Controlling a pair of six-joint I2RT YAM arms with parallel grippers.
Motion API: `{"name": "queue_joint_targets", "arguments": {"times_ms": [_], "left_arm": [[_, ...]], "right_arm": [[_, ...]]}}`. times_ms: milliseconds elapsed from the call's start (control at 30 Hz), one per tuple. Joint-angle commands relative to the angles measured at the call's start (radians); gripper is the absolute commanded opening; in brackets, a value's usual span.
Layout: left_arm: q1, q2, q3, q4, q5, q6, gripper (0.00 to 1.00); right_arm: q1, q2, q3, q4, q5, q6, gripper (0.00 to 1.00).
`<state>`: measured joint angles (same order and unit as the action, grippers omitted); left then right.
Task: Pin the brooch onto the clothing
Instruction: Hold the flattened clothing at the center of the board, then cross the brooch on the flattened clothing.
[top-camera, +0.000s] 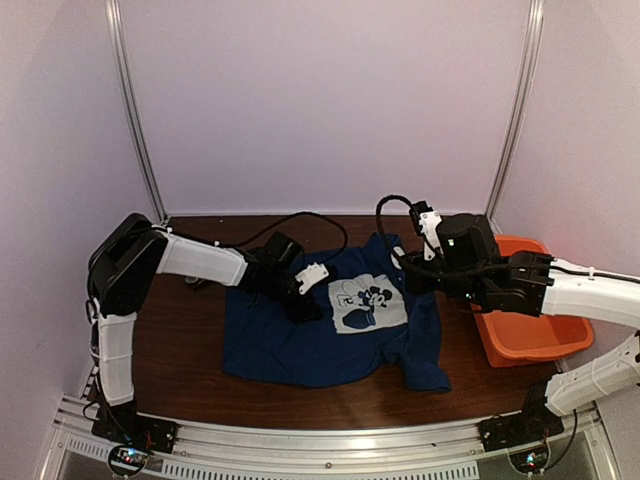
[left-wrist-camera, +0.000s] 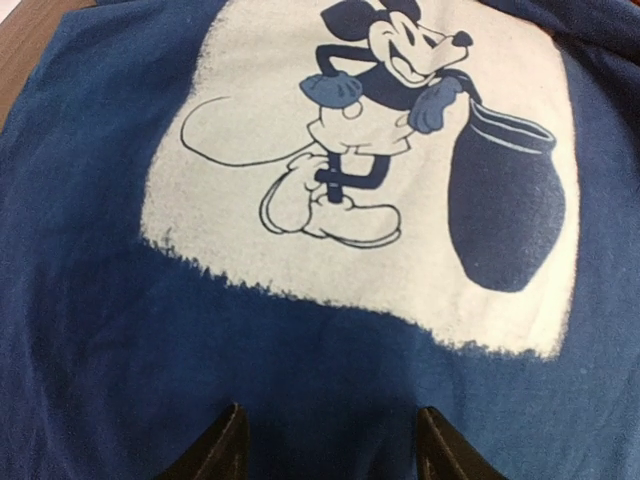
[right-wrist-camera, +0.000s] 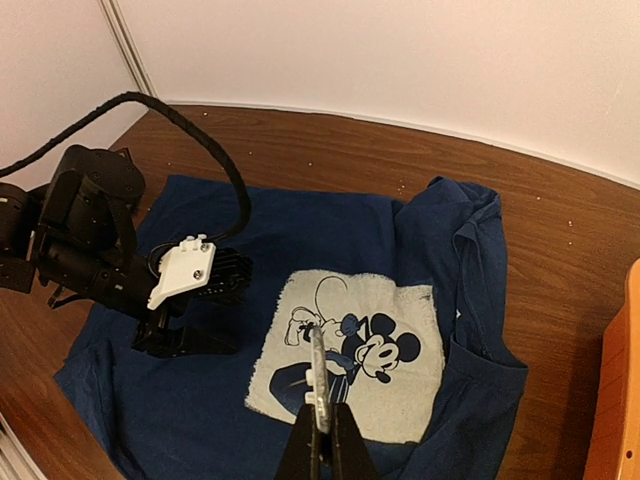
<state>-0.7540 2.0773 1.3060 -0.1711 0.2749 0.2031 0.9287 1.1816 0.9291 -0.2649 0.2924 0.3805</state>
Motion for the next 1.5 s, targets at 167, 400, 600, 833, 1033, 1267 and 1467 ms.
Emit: {"name": "queue_joint_targets", "arguments": {"times_ms": [167,400,600,833,1033,1267,1467], "left_arm": [[0.005,0.042,0.028,0.049,-0.009,-0.026,0.34],[0.005,0.036,0.012,0.073,0.038,-0.055,0.0],[0.005,-0.015,-0.03,0.149,0.093,-0.11,0.0],[0.005,-0.095,-0.106,0.247,0.115,-0.163,0.0],[0.005,-0.139,-0.169,0.324,0.123,-0.2,0.0],[0.005,-0.143,-0.175,0.337,0.132,-0.2,0.0],[0.005,-0.151,-0.188,0.359,0.143,-0.2,0.0]], "right_arm": [[-0.007,0.044,0.037,-0.05,0.021,0.088,0.0],[-0.007,0.151,0.111,-0.074,-0.005,0.148,0.0],[-0.01,0.262,0.142,-0.036,-0.028,0.218,0.0],[-0.068,0.396,0.187,0.001,-0.243,0.291,0.0],[-0.13,0.475,0.138,0.149,-0.44,0.38,0.0],[-0.144,0.6,0.216,0.116,-0.501,0.402,0.0],[-0.162,0.657,0.228,0.143,-0.545,0.45,0.0]]}}
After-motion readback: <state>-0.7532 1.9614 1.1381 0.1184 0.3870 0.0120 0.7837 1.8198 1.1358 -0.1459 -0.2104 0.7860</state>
